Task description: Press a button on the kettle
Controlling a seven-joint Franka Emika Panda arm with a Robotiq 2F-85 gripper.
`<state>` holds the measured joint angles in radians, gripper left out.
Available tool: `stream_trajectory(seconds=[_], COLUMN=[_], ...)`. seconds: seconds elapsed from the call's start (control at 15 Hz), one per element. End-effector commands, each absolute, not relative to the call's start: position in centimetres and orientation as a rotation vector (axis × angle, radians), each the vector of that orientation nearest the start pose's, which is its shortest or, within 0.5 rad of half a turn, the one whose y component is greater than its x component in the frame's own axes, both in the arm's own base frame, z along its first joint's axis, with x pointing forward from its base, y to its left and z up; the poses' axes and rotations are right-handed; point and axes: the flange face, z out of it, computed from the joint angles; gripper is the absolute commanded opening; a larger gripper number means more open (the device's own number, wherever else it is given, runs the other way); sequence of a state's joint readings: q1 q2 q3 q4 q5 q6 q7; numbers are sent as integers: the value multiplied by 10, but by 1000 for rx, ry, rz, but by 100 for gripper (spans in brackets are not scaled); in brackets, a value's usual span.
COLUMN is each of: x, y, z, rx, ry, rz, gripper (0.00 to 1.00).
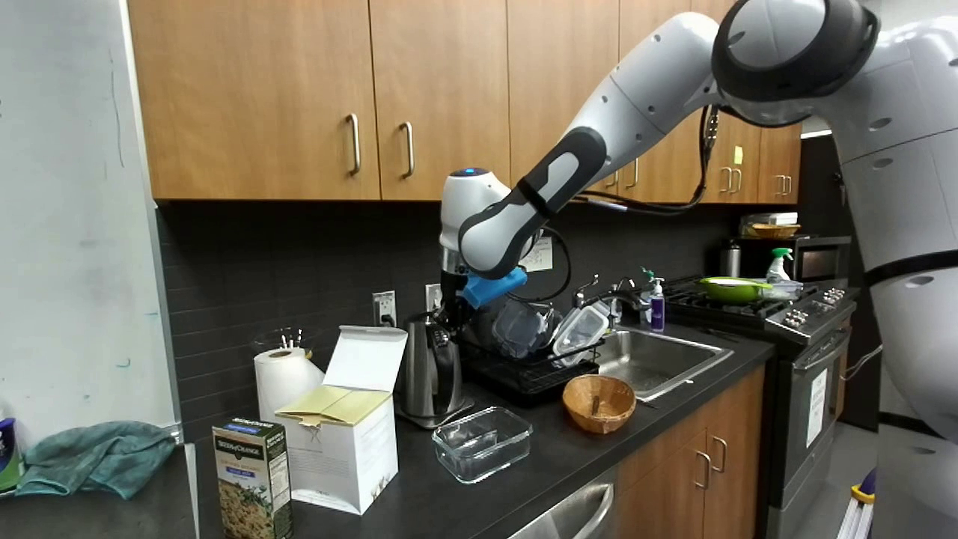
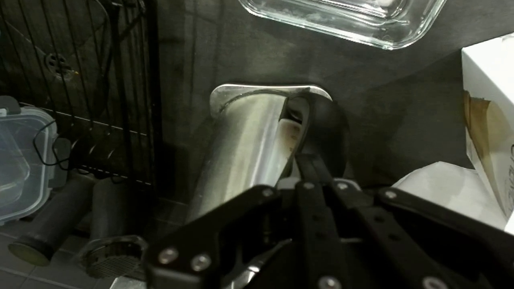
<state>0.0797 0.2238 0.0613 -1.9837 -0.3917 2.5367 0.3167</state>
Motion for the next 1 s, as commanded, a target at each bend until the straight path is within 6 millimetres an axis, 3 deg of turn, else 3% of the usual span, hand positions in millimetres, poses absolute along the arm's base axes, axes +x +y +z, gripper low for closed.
stream_trajectory(seconds=[0.0, 0.47, 0.93], x=[636, 651, 648], y=[95, 83, 98], z=[386, 382, 382], rx=[-3270, -3285, -3287], ry=[-226, -246, -314], rz=[-636, -634, -624], gripper=[0, 0, 0])
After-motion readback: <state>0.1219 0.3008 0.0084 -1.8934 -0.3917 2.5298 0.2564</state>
